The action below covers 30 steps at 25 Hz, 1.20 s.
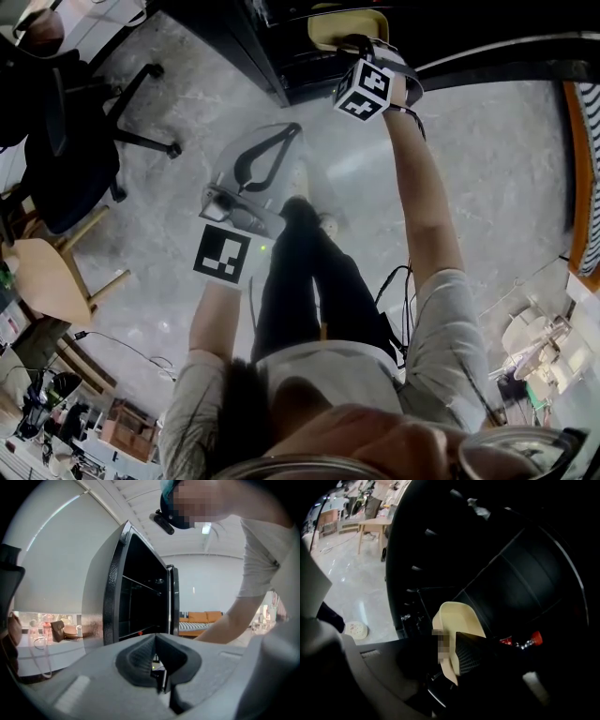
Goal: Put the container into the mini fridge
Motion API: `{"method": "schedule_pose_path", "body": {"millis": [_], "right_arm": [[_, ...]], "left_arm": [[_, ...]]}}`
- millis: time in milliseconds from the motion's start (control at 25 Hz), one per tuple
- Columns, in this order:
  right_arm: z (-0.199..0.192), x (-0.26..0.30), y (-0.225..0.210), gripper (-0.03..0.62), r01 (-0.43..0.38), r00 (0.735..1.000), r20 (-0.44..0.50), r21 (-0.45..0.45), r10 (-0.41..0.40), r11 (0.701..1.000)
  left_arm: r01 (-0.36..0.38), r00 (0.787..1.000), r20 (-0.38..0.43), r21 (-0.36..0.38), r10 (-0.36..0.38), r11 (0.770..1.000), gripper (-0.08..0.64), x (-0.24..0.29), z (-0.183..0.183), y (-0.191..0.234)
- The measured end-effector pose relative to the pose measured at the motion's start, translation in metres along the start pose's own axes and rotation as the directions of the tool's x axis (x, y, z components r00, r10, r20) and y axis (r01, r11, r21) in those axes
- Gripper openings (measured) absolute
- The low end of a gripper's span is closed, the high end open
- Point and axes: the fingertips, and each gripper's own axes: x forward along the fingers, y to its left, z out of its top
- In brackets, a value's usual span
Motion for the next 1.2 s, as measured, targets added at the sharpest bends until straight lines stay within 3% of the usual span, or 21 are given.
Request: {"method": "schedule_pose_path", "body": {"millis": [120, 240, 400, 600, 840, 1200], "right_arm": [[0.008, -0.02, -0.01, 0.071, 0.035, 0.995, 0.082, 0.161, -0.048, 0.986], [0.012, -0.037, -0.013, -0.001, 0.02, 0.987, 0.147, 0.289, -0.065, 0.957], [0.018, -0.058, -0.014, -0.003, -0.011, 0.972, 0.221, 0.396, -0.083, 0.918], [0.02, -0.099, -0.021, -0.003, 0.001, 0.944, 0.277, 0.538, -0.178, 0.843], [0.022, -0.159, -0.025, -0.003, -0.008, 0.912, 0.326, 0.62, -0.249, 0.784], [0.039, -0.257, -0.035, -0.003, -0.043, 0.859, 0.407, 0.662, -0.31, 0.749]], "left_arm": [[0.003, 1.0, 0.005, -0.002, -0.003, 1.0, 0.002, 0.002, 0.008, -0.002], [0.005, 1.0, 0.008, -0.002, -0.005, 1.0, 0.002, 0.004, 0.014, -0.003], [0.007, 1.0, 0.013, -0.003, -0.007, 1.0, 0.002, 0.008, 0.02, -0.007], [0.022, 1.0, 0.006, -0.003, -0.022, 1.0, 0.002, 0.011, 0.026, -0.02], [0.029, 0.999, 0.014, 0.007, -0.029, 1.0, 0.002, 0.014, 0.046, -0.036], [0.016, 1.0, 0.023, 0.025, -0.017, 1.0, 0.002, 0.008, 0.094, -0.056]]}}
